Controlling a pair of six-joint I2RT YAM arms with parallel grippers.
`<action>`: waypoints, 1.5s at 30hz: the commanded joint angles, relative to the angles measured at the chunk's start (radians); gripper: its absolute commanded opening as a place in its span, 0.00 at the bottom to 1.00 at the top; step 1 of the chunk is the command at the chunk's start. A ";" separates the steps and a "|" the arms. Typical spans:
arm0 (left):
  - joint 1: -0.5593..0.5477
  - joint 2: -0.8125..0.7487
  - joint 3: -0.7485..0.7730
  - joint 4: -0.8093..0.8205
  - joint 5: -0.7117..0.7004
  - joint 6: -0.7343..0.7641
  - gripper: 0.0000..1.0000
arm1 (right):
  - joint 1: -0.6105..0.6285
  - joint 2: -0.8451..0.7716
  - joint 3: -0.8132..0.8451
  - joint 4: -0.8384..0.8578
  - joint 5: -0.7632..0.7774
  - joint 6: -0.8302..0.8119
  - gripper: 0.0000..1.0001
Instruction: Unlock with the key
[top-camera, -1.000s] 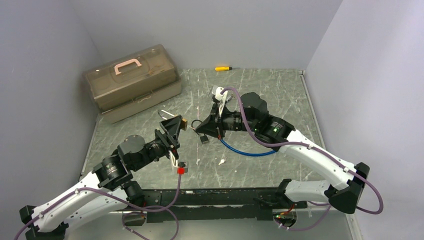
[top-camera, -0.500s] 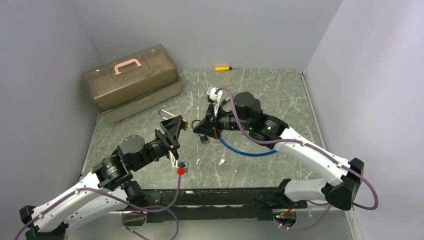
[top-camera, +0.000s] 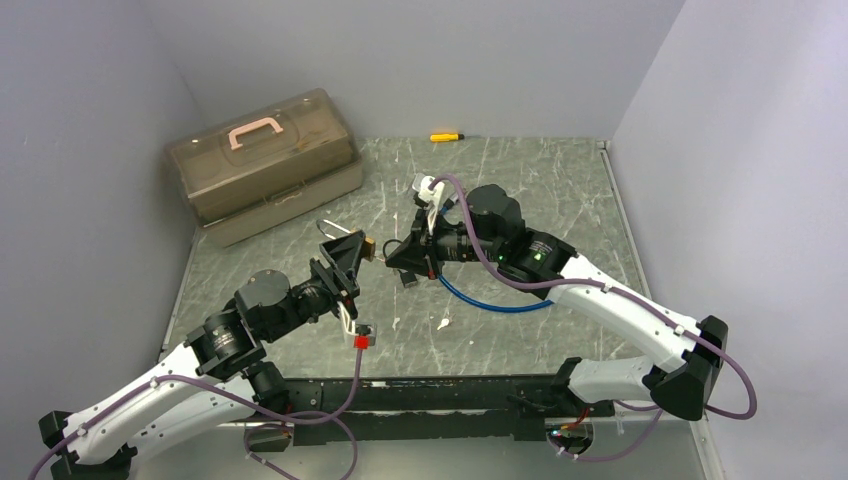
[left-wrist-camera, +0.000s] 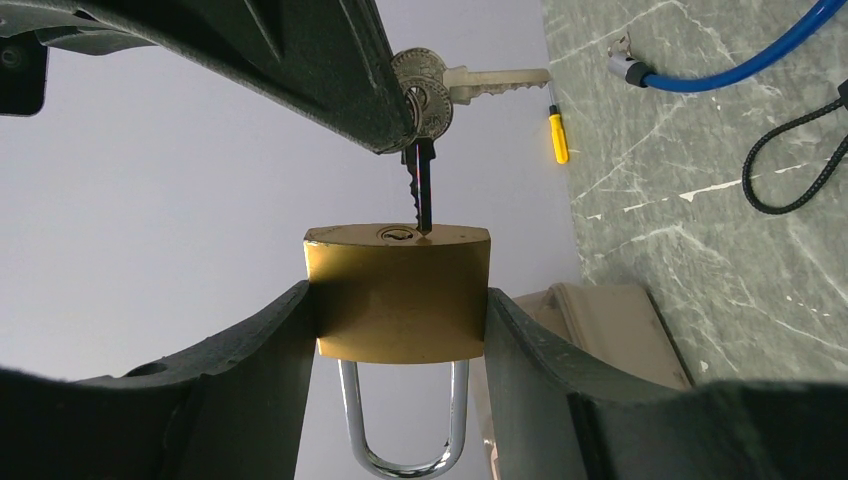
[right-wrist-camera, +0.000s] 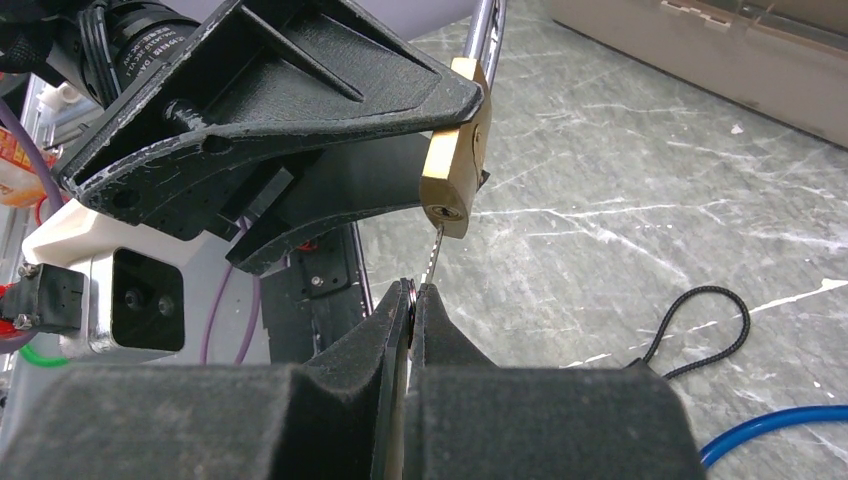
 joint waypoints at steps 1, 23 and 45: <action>0.005 -0.014 0.017 0.135 0.013 0.018 0.00 | 0.004 -0.033 0.038 0.051 -0.007 -0.012 0.00; 0.005 -0.027 0.002 0.148 0.019 0.019 0.00 | 0.006 -0.025 0.038 0.066 0.007 -0.016 0.00; 0.005 -0.029 0.006 0.155 0.024 0.002 0.00 | 0.029 0.032 0.048 0.113 0.049 -0.015 0.00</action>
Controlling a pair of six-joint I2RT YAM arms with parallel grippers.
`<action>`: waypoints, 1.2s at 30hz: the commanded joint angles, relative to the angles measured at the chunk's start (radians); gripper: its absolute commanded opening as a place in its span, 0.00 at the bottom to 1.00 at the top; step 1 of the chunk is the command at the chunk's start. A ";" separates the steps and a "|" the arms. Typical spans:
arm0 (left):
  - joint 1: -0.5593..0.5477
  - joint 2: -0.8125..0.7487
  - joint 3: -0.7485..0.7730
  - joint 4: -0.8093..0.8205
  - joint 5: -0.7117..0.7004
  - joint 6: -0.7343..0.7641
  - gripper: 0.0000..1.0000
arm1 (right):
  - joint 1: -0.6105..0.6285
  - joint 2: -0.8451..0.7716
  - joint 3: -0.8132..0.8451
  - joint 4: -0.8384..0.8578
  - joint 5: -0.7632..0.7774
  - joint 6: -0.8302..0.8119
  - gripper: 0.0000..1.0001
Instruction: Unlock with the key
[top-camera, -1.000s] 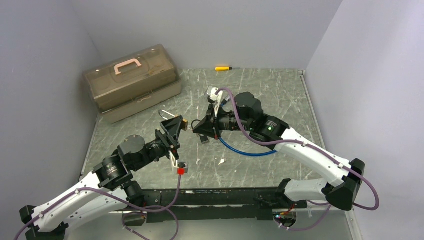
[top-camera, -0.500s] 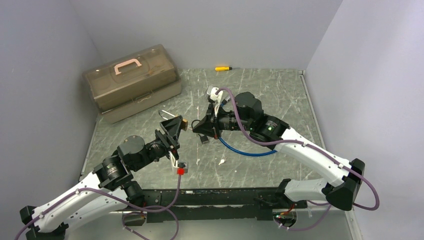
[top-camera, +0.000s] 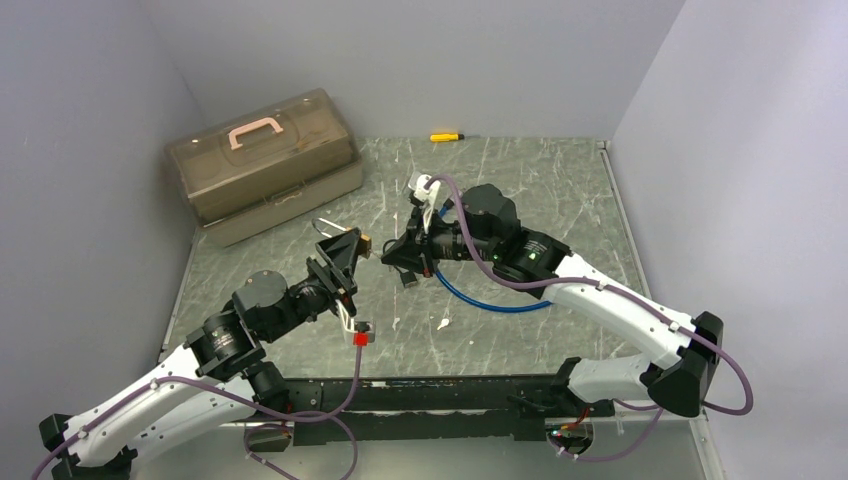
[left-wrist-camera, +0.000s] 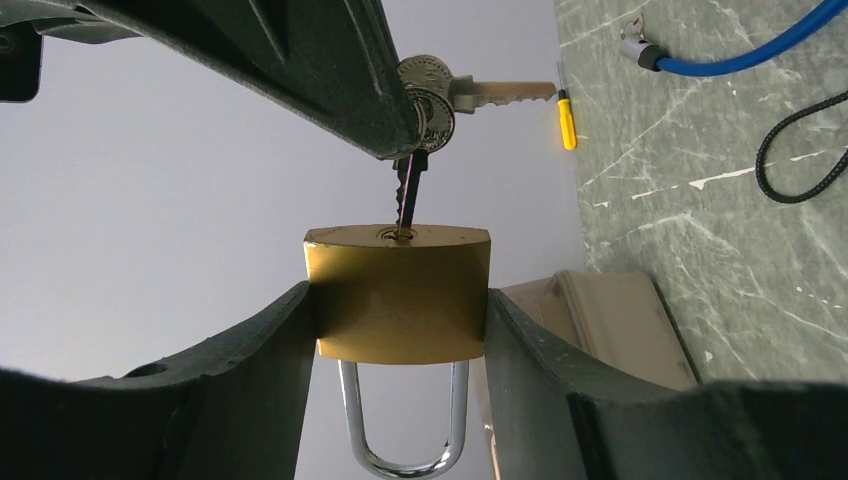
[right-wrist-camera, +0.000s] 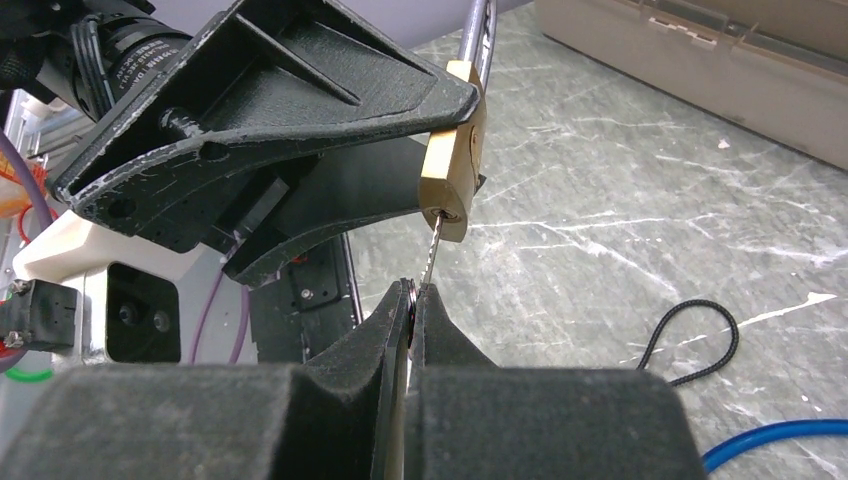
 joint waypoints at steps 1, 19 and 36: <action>-0.005 -0.015 0.021 0.132 0.038 0.002 0.00 | 0.019 0.012 0.043 0.078 0.034 -0.010 0.00; -0.005 0.009 -0.003 0.106 0.002 0.078 0.00 | 0.040 -0.001 0.041 0.121 0.071 0.022 0.00; -0.005 -0.015 0.008 0.159 0.026 -0.015 0.00 | 0.050 -0.007 -0.056 0.218 0.104 0.080 0.00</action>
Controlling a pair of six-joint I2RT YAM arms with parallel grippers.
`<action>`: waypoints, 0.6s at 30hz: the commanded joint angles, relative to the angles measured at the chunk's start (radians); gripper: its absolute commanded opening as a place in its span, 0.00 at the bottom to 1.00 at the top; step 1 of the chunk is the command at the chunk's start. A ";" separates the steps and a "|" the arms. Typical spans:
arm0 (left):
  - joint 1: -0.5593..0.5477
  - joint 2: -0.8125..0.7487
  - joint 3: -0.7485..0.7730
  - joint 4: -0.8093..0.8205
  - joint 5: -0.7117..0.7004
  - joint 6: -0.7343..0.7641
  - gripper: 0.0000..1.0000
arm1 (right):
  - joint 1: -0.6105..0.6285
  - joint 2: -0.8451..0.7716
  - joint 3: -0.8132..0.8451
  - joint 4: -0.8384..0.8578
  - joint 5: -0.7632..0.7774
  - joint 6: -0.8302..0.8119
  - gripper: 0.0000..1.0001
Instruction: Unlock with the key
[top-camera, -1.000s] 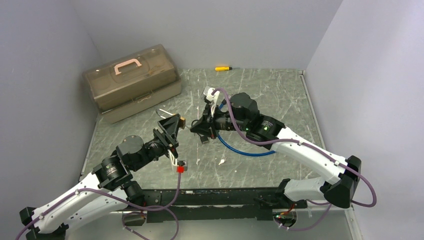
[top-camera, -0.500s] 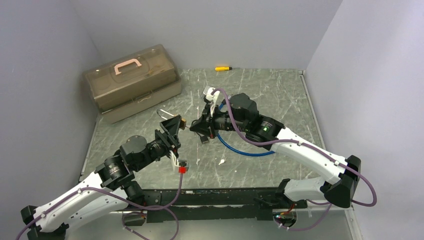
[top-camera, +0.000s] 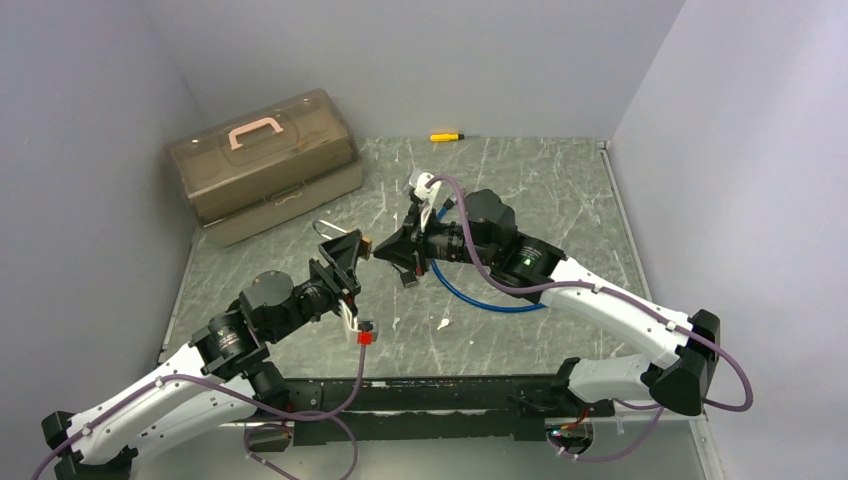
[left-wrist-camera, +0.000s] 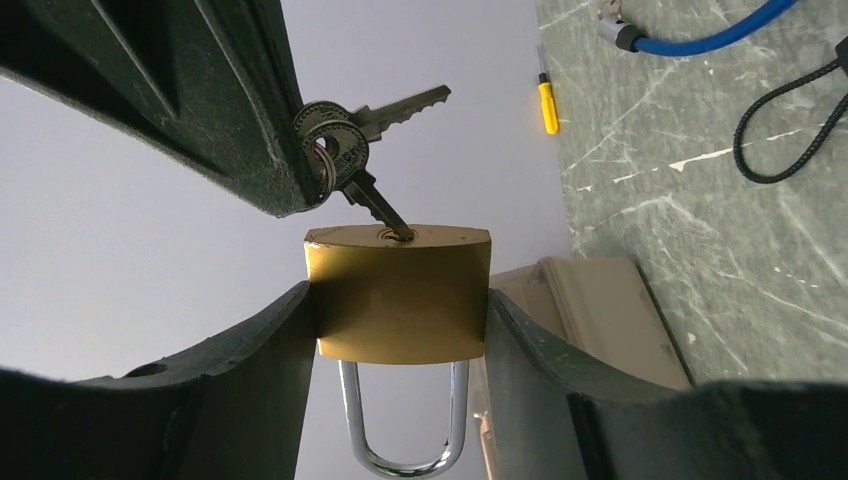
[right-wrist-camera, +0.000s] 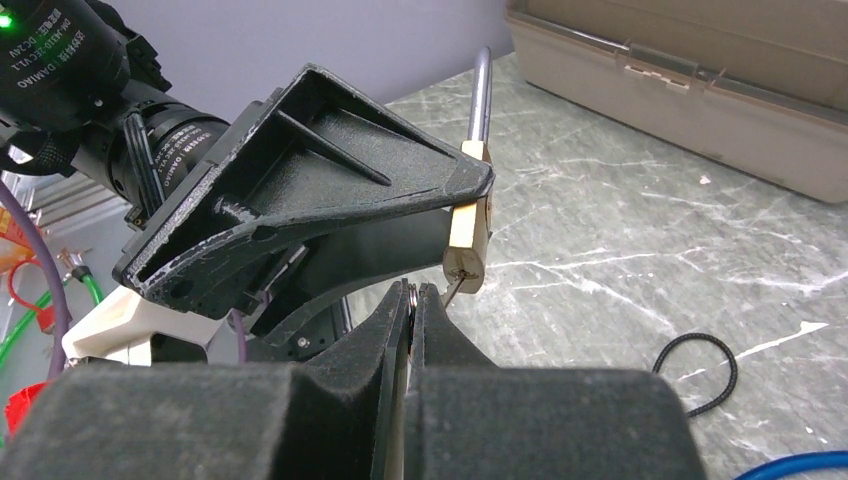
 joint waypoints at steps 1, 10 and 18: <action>-0.007 -0.026 0.033 0.154 0.057 -0.037 0.00 | 0.009 -0.012 -0.039 0.117 0.010 0.034 0.00; 0.003 -0.046 0.046 0.186 0.041 -0.196 0.00 | 0.009 -0.087 -0.113 0.173 0.040 0.051 0.00; 0.001 -0.037 0.052 0.157 0.094 -0.218 0.00 | 0.009 -0.125 -0.172 0.280 0.053 0.101 0.00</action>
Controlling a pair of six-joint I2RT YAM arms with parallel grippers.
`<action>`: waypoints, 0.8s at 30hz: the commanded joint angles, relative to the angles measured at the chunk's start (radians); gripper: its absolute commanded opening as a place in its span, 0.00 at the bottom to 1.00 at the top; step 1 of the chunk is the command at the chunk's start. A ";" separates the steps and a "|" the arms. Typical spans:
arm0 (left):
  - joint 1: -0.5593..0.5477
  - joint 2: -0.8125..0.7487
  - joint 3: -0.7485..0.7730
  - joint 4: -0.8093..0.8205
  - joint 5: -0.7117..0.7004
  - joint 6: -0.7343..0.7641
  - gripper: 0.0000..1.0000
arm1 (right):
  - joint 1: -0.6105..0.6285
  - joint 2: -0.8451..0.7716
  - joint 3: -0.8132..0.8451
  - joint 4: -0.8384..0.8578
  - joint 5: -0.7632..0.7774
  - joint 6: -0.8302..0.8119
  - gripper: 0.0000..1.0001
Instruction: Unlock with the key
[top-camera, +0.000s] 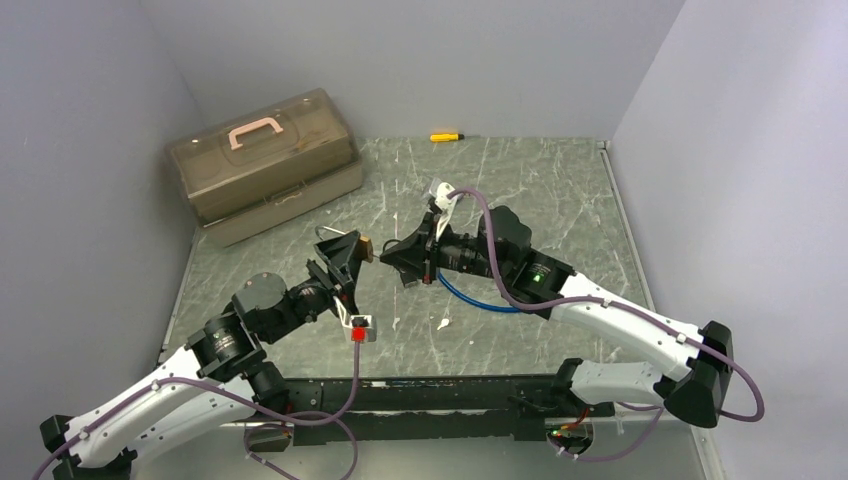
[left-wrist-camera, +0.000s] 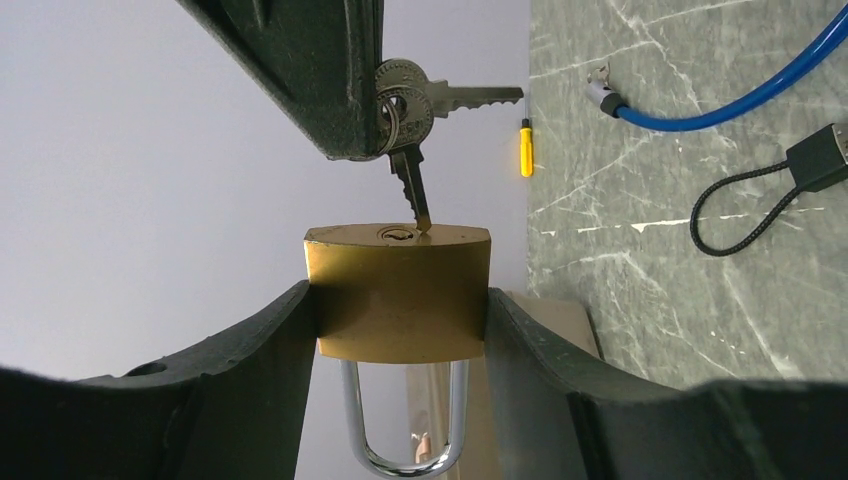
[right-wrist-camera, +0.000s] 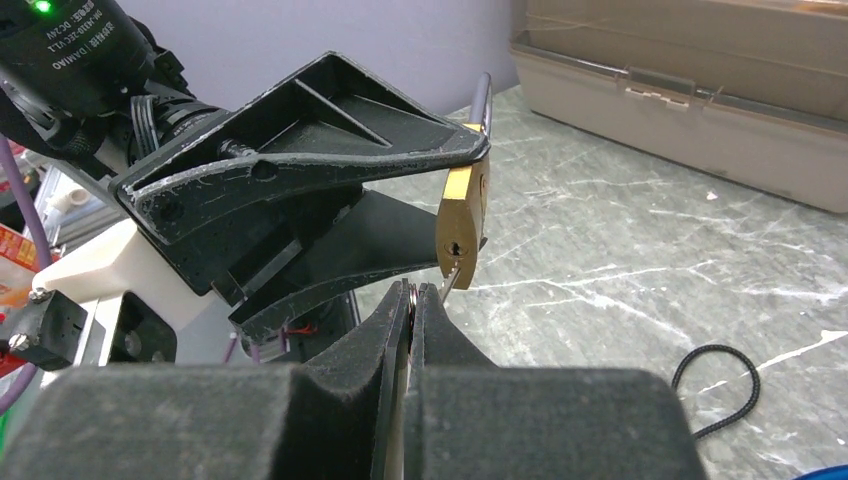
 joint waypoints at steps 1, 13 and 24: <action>0.001 -0.009 0.050 0.135 0.050 -0.010 0.00 | 0.005 -0.031 -0.026 0.131 0.033 0.050 0.00; -0.001 -0.018 0.105 0.093 0.122 -0.127 0.00 | 0.020 -0.185 -0.053 0.037 0.078 -0.040 0.00; -0.008 0.040 0.245 -0.010 0.534 -0.120 0.00 | 0.017 -0.459 -0.079 -0.126 0.074 -0.178 0.00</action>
